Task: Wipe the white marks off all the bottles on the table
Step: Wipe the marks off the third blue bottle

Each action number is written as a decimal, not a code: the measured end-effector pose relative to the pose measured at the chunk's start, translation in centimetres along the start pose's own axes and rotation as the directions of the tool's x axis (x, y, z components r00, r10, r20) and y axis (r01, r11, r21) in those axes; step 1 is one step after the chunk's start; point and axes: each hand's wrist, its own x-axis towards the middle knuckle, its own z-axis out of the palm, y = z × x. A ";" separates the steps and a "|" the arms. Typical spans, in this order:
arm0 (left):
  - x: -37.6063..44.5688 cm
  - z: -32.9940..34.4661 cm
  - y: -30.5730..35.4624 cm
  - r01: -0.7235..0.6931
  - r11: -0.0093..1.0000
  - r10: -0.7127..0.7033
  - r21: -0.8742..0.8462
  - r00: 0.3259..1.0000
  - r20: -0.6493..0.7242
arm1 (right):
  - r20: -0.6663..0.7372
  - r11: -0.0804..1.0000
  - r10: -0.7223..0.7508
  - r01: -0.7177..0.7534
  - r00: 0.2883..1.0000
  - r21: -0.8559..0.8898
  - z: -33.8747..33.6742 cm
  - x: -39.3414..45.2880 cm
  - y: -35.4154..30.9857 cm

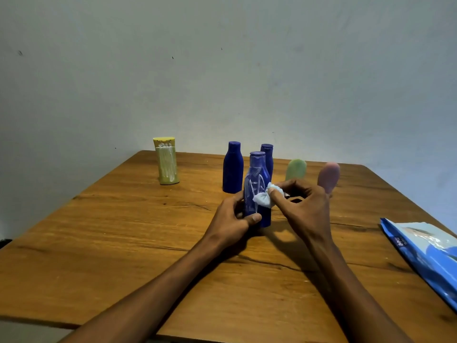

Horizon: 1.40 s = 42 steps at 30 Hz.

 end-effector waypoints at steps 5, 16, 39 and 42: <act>-0.1 0.4 0.1 -0.031 0.993 0.028 0.117 0.999 0.025 | -0.195 0.992 -0.058 0.078 0.979 0.095 0.4 0.7 -1.1; -0.5 0.6 0.0 -0.060 0.987 0.064 0.146 0.998 -0.024 | -0.113 0.912 -0.390 0.366 0.914 -0.183 1.5 -0.2 -1.2; -0.2 0.5 -0.3 -0.043 0.982 0.041 0.184 0.999 0.018 | -0.239 0.868 -0.440 0.342 0.865 -0.360 1.5 -0.1 -1.2; -0.2 0.5 -0.1 -0.043 0.982 0.040 0.182 0.999 0.019 | -0.286 0.886 -0.414 0.310 0.864 -0.344 1.1 0.1 -0.9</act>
